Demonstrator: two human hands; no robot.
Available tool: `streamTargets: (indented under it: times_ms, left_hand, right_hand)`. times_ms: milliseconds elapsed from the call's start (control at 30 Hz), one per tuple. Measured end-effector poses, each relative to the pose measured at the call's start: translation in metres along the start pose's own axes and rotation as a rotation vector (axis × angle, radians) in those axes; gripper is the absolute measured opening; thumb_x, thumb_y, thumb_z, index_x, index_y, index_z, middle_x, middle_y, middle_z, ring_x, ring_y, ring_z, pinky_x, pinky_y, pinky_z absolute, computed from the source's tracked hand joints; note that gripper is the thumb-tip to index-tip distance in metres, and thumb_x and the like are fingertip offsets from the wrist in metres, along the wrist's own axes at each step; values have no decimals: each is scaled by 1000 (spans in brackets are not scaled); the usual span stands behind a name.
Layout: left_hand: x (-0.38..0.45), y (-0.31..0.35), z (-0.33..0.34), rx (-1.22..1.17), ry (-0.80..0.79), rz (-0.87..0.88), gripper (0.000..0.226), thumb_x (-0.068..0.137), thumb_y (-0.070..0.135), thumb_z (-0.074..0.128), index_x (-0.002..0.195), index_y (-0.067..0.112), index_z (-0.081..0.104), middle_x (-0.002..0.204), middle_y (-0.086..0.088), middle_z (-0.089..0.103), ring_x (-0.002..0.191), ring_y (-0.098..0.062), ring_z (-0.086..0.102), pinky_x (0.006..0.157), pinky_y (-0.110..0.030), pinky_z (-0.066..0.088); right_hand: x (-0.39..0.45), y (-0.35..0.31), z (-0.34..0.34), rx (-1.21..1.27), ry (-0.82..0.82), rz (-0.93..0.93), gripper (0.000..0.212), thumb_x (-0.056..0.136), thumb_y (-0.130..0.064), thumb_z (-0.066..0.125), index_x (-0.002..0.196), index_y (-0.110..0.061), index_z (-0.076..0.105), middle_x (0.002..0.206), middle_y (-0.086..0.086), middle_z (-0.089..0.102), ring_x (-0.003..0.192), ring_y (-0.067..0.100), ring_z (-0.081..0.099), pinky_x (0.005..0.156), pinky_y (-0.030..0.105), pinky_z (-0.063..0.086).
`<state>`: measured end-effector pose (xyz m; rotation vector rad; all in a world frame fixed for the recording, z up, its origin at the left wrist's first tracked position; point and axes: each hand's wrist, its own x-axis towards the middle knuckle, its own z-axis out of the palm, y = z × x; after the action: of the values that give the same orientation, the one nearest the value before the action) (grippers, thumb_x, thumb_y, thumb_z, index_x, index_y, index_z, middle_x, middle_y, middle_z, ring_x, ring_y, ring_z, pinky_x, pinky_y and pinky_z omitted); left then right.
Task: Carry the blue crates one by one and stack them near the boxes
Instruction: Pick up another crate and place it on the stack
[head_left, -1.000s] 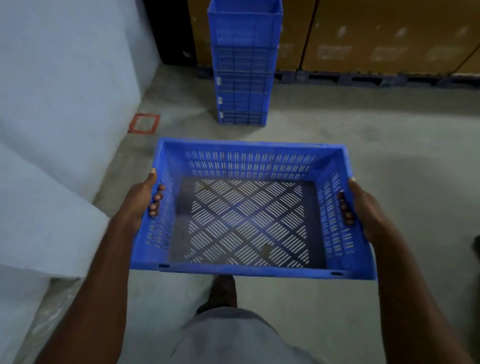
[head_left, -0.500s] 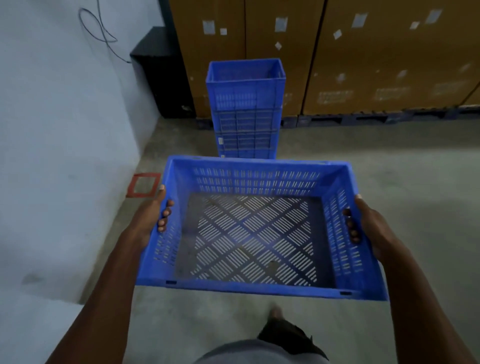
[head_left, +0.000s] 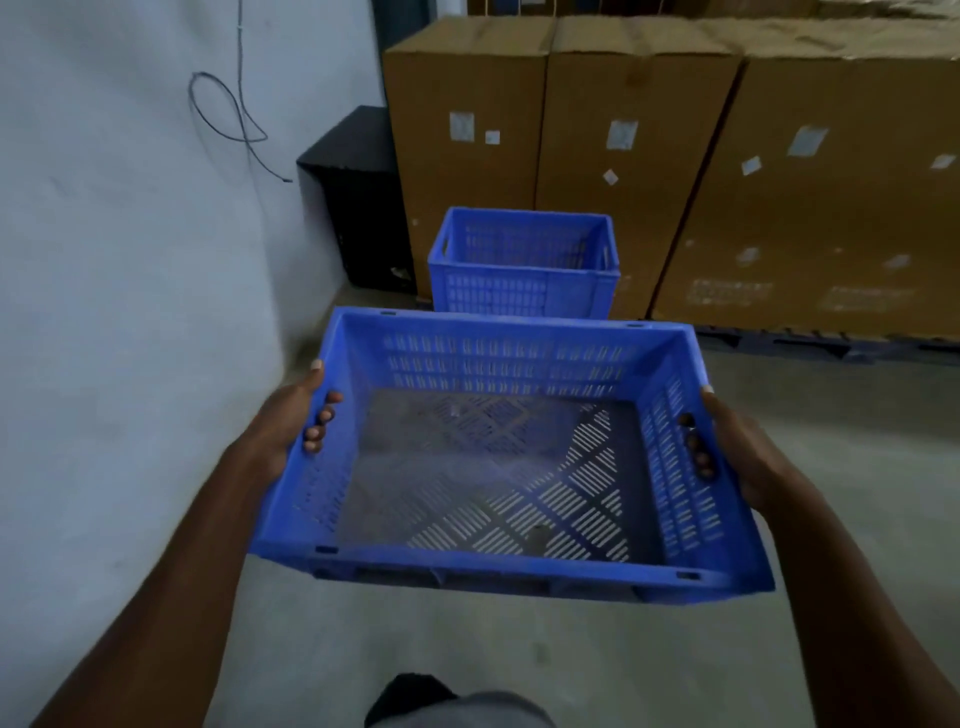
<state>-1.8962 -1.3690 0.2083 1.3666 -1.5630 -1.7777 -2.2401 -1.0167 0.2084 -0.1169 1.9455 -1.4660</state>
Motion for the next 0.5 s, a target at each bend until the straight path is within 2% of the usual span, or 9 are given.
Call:
streamTargets:
  times_ms: [233,500]
  left_hand:
    - [146,103,33,-58,-77,36,55,101,59,43,104,6,58,65,-1,43,39,-10,31,35,-20,29]
    - [317,229,86,-41,-210,91,55,103,58,38,106,6,56,69,-1,43,39,-8,33,35,-20,32]
  right_hand:
    - [151,-127,8,-6,-98,-41,63,95,-67,44,104,-7,60,66,2,46,48,14,40,41,28,36]
    - [302,-231,29,49,-39,-83,62,97,-65,40,106,-7,61,62,0,49,45,12,39,37,25,35]
